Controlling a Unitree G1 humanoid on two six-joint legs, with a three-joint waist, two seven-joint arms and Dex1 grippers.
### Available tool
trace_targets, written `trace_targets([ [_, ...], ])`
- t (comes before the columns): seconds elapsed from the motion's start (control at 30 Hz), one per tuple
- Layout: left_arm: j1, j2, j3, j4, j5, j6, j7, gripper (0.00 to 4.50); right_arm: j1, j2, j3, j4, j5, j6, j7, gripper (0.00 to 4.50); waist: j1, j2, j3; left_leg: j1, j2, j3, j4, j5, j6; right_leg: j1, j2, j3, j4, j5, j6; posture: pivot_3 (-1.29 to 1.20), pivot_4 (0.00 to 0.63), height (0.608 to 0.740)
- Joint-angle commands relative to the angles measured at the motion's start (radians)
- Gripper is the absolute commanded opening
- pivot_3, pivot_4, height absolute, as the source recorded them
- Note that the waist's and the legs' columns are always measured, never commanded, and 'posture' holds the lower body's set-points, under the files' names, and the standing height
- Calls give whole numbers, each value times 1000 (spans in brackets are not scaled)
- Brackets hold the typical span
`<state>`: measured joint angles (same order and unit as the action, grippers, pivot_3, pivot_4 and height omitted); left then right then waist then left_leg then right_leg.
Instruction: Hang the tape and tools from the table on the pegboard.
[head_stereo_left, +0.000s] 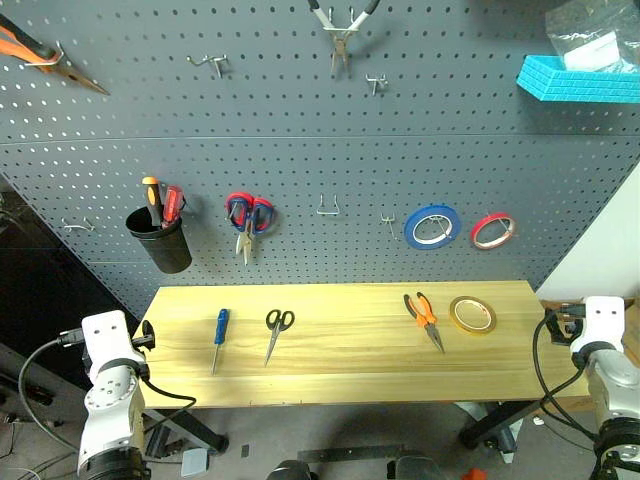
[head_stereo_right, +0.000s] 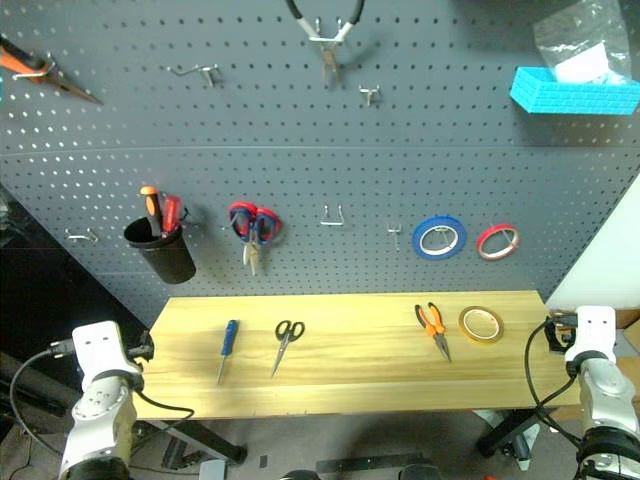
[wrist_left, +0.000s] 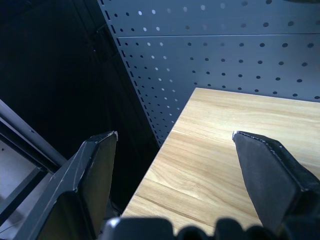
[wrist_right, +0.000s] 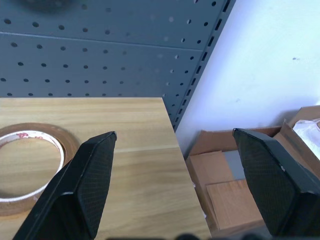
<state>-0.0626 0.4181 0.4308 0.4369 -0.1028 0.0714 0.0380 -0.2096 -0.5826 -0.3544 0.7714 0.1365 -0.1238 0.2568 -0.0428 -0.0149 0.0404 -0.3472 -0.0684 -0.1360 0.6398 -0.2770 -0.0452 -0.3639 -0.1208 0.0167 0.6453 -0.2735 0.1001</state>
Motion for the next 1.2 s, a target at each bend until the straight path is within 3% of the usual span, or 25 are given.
trace_targets([
  [0.03, 3, 42, -14, -22, 51, -60, 13, 3967, -20, -17, -11, -6, 5, -32, 0, 3813, 0, 0, 0, 0, 0, 0, 0, 0, 0, 0, 0, 0, 0, 0, 0, -49, 0, 740],
  [0.47, 24, 35, 14, -81, 12, -7, 12, 3967, -3, 0, 3, -78, 40, 14, 101, 3813, -1, 0, 0, 0, 0, 0, 0, 0, 0, 0, 0, 0, 0, 0, 0, -43, 0, 740],
  [0.73, 33, -15, -17, -285, -85, 184, -69, 3967, 102, 35, 48, -413, 102, 181, 209, 3813, 2, 1, 11, 0, 2, 0, 0, -1, 2, 0, 0, 0, 0, 0, 0, -74, 63, 740],
  [0.97, -49, 0, -199, -462, -87, 322, -224, 3967, 132, 21, 163, -675, 84, 427, 250, 3813, 3, 1, 64, -1, 7, 2, 1, -2, 1, 0, 5, -1, 0, 1, -1, -99, 142, 740],
  [1.07, -83, 17, -319, -528, -65, 388, -307, 3967, 94, 4, 221, -695, 51, 506, 259, 3813, 0, 2, 98, -3, 7, 2, 3, -2, 0, -1, 5, -1, 0, 1, -2, -118, 198, 740],
  [1.2, -132, 62, -429, -602, -109, 448, -481, 3967, 24, -15, 266, -682, 33, 593, 282, 3813, -16, 4, 140, -17, 7, 3, 5, -2, 1, -14, 5, -1, 1, 2, -3, -133, 257, 740],
])
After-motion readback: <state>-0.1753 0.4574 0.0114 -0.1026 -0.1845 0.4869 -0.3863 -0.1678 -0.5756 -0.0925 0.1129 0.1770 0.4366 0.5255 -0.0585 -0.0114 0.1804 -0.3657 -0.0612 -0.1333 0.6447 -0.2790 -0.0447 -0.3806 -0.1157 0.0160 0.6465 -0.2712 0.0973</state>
